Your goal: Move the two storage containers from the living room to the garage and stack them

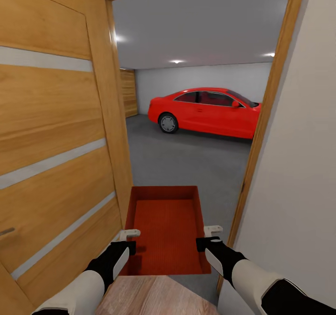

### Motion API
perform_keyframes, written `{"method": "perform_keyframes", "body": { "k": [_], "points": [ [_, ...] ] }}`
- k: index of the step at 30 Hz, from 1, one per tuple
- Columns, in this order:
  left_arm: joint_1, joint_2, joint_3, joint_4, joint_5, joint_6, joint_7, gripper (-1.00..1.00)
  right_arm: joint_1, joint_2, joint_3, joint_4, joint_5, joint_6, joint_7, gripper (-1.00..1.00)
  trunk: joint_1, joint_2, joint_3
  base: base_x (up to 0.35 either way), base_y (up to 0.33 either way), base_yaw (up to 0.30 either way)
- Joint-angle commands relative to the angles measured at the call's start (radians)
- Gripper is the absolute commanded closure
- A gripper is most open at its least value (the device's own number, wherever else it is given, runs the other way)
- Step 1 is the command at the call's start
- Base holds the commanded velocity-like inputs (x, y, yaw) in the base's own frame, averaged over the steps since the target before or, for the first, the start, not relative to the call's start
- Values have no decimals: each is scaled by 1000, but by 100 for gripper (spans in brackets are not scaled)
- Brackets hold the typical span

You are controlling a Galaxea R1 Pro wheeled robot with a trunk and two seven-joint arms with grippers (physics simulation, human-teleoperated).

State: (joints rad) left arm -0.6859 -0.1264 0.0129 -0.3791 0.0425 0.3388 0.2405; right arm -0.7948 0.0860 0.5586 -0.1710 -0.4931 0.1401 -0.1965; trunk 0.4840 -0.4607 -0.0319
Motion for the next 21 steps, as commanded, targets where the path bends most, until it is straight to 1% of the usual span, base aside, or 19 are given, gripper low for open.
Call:
{"method": "perform_keyframes", "body": {
  "k": [1, 5, 17, 21],
  "points": [
    [0, 34, -7, 2, 22, 4, 7, 100, -1, -5, 9, -5, 4, -28, -6, 100, 1, -2, -2, 0, 0, 0],
    [0, 34, -7, 1, 22, 5, 7, 100, -2, -5, 9, -5, 4, -28, -6, 100, 1, -2, -2, 0, 0, -38],
    [0, 34, -7, 2, 22, 6, 6, 100, -1, -5, 9, -5, 4, -28, -6, 100, 1, -2, -2, 0, 0, -153],
    [0, 33, -8, 2, 22, 6, 7, 100, -1, -5, 9, -5, 4, -28, -6, 100, 1, -2, -2, 0, 0, -42]
  ]
}}
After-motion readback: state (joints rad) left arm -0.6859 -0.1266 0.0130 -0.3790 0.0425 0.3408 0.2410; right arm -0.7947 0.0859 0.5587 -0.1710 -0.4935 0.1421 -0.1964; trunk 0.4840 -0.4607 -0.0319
